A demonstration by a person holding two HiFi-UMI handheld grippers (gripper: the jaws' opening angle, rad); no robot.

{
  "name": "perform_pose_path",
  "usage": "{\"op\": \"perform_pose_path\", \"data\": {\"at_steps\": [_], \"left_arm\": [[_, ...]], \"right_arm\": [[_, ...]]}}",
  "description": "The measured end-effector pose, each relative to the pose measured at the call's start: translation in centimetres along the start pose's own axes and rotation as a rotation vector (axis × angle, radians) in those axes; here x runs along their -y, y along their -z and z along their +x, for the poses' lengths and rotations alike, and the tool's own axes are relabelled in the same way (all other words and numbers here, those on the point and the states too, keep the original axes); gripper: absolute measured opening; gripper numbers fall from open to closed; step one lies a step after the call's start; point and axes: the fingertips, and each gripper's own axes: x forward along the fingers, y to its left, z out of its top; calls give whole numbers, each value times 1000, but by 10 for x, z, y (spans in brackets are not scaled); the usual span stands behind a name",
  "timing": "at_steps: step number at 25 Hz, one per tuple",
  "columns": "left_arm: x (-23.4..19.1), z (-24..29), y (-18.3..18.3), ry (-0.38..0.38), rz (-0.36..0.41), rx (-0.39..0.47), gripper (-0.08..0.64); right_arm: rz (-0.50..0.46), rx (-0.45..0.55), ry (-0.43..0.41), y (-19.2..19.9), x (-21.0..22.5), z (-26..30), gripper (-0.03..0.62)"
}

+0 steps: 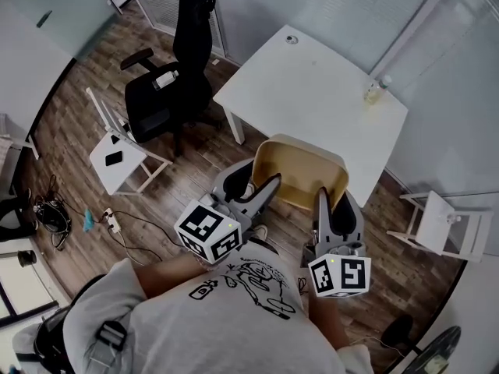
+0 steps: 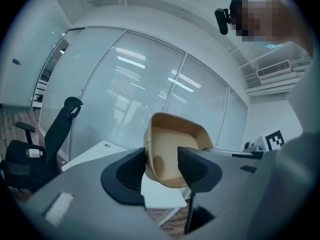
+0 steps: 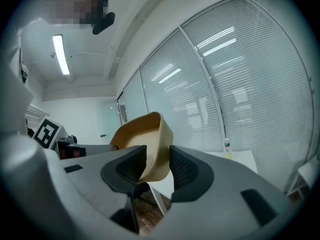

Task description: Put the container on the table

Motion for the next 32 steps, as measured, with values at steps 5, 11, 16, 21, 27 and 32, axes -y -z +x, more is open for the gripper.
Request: {"op": "perform_pose_path", "data": {"at_steps": [5, 11, 16, 21, 27, 32], "left_arm": [[-38, 23, -23, 7, -6, 10, 189], [-101, 43, -58, 5, -4, 28, 190], [-146, 57, -83, 14, -1, 34, 189], [-178, 68, -93, 30, -5, 16, 190], [-196, 87, -91, 52, -20, -18, 190], [-195, 109, -90, 70, -21, -36, 189]], "right_arm": [[-22, -3, -7, -11, -1, 52, 133], [-36, -2, -17, -25, -19, 123, 133], [-39, -9, -18, -31, -33, 172, 133], [-36, -13, -2, -32, -39, 207, 133], [-27, -31, 25, -28, -32, 226, 133], [-16, -29, 46, -30, -13, 235, 133]]}}
